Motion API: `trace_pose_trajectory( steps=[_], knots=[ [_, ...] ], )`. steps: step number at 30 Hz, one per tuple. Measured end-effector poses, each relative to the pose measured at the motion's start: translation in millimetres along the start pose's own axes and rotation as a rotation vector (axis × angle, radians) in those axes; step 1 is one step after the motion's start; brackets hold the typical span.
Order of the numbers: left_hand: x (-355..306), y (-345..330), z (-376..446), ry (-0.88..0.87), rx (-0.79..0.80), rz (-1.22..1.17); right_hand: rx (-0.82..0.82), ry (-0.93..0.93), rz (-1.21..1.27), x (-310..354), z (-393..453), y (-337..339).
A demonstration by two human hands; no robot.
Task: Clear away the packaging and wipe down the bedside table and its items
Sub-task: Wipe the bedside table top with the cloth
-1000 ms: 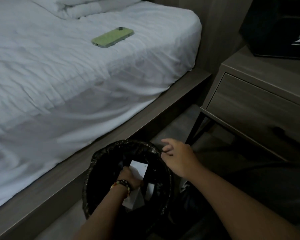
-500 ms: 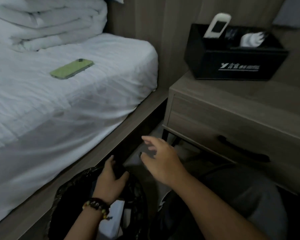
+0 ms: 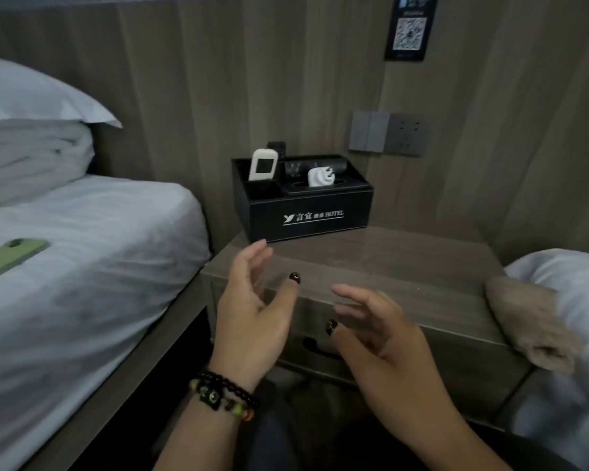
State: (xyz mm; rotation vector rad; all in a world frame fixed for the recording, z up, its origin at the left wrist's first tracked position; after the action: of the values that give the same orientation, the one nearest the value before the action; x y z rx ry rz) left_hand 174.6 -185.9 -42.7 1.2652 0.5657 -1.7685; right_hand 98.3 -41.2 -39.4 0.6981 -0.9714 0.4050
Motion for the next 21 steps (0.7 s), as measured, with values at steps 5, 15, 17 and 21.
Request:
trace_pose_trajectory(
  steps=[5,15,17,21],
  knots=[
    [-8.4,-28.7,41.3,-0.032,-0.023,0.040,-0.011,0.165,-0.272,11.9,22.9,56.3],
    [58.8,-15.5,159.1,0.236,-0.286,-0.092,-0.068,-0.198,-0.550,-24.0,185.4,96.0],
    [73.3,-21.5,173.1,0.306,-0.257,-0.084,-0.101,-0.298,-0.511,-42.3,224.2,91.9],
    [105.5,-22.8,193.9,0.345,-0.190,-0.092,-0.222,-0.424,-0.404,-71.1,288.2,77.2]
  ],
)
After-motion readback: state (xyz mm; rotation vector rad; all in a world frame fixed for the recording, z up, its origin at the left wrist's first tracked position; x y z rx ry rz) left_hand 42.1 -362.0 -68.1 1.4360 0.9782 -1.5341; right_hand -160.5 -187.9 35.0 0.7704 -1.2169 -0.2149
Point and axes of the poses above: each hand's wrist, its own z-axis towards the middle knuckle, its own y-axis out of the back of the hand, x = y × z, the point moved 3 cm from there along z, towards the middle knuckle, and after that the axes turned 2 degrees about x, right-handed, at the moved point
